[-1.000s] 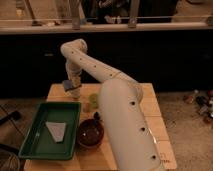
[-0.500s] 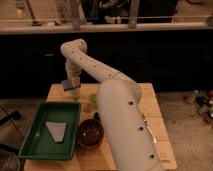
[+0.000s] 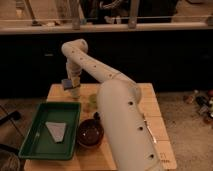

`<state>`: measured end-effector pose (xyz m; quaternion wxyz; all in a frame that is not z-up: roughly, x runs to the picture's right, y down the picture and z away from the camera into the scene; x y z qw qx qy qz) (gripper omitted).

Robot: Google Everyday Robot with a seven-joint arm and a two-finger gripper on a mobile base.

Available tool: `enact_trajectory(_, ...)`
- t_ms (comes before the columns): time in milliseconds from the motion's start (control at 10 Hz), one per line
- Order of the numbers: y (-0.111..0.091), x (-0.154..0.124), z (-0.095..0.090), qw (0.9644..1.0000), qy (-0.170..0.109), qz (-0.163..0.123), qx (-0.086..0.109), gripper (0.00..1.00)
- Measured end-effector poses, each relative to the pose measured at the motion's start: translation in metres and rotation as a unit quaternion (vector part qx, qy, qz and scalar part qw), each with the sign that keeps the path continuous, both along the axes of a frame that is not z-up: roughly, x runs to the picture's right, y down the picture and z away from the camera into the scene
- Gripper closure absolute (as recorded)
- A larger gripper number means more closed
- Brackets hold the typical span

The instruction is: Place sponge in paper cup

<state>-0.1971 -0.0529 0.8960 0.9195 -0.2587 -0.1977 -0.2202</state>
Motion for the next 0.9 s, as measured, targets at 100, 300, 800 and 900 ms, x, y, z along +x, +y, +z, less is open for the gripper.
enact_trajectory(100,-0.001,0.002,-0.001,1.0000,0.001,0.002,0.000,0.20)
enact_trajectory(300,-0.003,0.007,-0.002,1.0000,0.003,0.004,-0.001,0.20)
enact_trajectory(800,-0.014,0.028,-0.007,0.9997,0.010,0.024,0.001,0.20)
enact_trajectory(900,-0.020,0.037,-0.008,0.9993,0.013,0.035,0.003,0.20)
